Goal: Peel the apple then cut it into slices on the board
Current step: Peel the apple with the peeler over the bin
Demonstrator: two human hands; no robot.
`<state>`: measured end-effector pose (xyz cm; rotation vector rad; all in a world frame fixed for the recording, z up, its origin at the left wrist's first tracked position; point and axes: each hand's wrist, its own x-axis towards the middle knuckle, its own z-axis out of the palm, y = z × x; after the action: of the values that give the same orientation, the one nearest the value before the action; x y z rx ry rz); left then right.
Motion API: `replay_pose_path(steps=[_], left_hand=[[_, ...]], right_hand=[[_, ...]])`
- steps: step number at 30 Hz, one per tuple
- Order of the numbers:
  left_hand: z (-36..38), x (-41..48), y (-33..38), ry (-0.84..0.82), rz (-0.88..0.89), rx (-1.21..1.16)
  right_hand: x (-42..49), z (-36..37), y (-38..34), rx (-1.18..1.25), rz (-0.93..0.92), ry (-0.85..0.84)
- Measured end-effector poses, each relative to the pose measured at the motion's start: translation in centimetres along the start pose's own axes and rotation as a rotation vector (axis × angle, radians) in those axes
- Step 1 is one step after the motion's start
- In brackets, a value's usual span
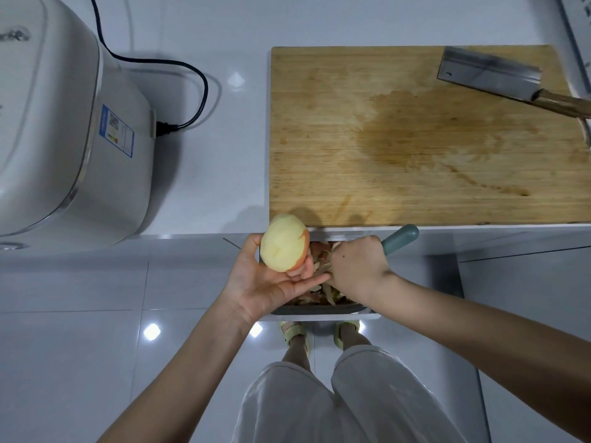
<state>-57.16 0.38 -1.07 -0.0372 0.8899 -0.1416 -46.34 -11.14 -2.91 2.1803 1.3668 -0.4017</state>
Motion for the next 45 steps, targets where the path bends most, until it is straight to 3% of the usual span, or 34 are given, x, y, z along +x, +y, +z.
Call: replay_pose_path(steps=[8,13,20,25,27,31,34,39,45], left_hand=[[-0.4,1.2,1.3,0.093,0.157,0.023],[-0.9,1.2,2.1,0.095,0.148,0.068],[-1.0,0.8,1.4,0.065,0.090,0.120],[-0.2,-0.5,0.6,-0.013,-0.002,0.037],[-0.1,-0.8,0.3,-0.036,-0.023,0.002],[0.2,-1.1,-0.2,-0.035,-0.029,0.055],[0.4,-1.0,-0.4,-0.019,0.000,0.137],[1.2,-1.2,-0.6,0.004,0.064,0.260],[1.5,-1.8,-0.4,-0.168,0.076,0.282]], right_hand=[[-1.4,-1.0,0.9,0.159,0.029,0.079],[-2.0,-0.9,1.8,0.277,0.072,0.130],[-2.8,-0.3,3.5,1.039,0.072,-0.100],[-3.5,-0.4,4.5,1.263,-0.045,0.150],[-3.8,-0.6,4.6,1.220,-0.077,0.270],[-3.6,-1.4,5.0,0.860,-0.079,0.647],[-2.9,-2.1,4.7,0.720,-0.135,0.823],[-2.3,-3.2,3.9,0.762,-0.138,0.942],[-2.2,-3.8,4.1,0.888,-0.127,0.925]])
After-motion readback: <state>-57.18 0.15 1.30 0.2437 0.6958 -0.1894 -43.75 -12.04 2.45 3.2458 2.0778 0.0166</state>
